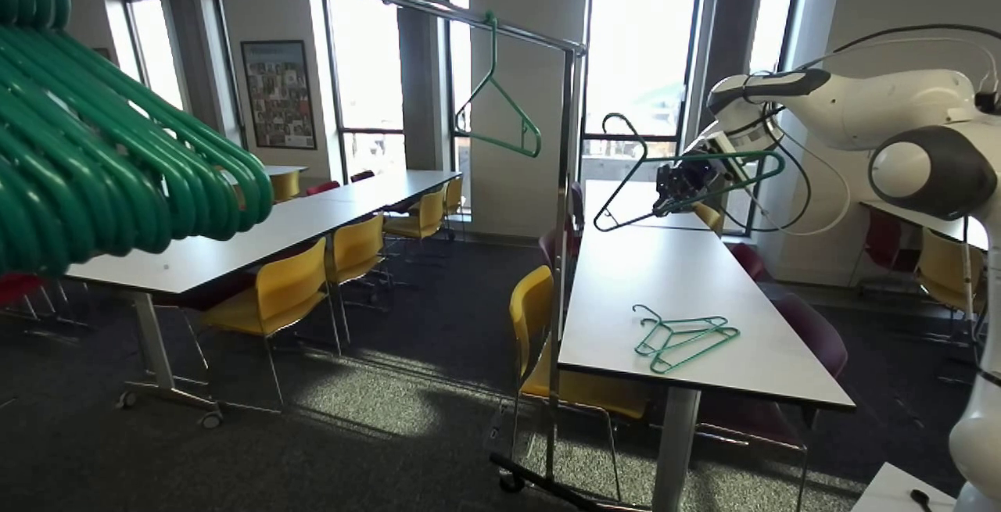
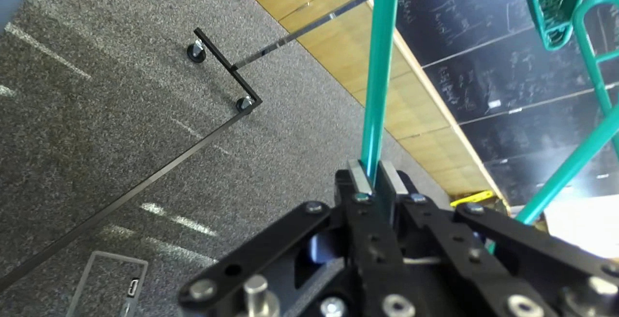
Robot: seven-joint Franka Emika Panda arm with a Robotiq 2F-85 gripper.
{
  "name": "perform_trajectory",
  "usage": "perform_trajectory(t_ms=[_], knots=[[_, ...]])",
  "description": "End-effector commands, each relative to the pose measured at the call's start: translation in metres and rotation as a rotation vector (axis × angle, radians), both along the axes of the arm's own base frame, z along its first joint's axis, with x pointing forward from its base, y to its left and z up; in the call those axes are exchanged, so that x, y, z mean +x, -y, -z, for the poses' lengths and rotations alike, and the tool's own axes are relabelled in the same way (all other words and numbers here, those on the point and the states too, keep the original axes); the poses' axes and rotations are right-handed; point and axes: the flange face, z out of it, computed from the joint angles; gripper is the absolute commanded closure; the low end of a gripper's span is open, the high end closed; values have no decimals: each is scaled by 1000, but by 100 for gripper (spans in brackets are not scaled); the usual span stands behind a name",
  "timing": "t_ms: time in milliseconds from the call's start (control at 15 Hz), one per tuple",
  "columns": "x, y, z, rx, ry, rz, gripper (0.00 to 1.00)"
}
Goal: Put one green hanger from the table on the rail.
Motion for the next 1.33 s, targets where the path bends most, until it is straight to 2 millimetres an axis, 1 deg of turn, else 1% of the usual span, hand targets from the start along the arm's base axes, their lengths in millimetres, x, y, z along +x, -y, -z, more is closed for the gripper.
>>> perform_trajectory(t_ms=[0,133,200,267,533,1067,1133,1267], knots=[[6,2,-4,97,95,-129,98],[7,0,-3,143,129,-177,98],[-5,11,-19,163,124,-189,98],[4,-3,4,122,90,-152,91],[-2,9,-9,143,104,-170,91],[-1,10,-9,143,105,-170,91],[-1,10,-9,143,105,-170,98],[5,-4,-29,189,176,-203,98]])
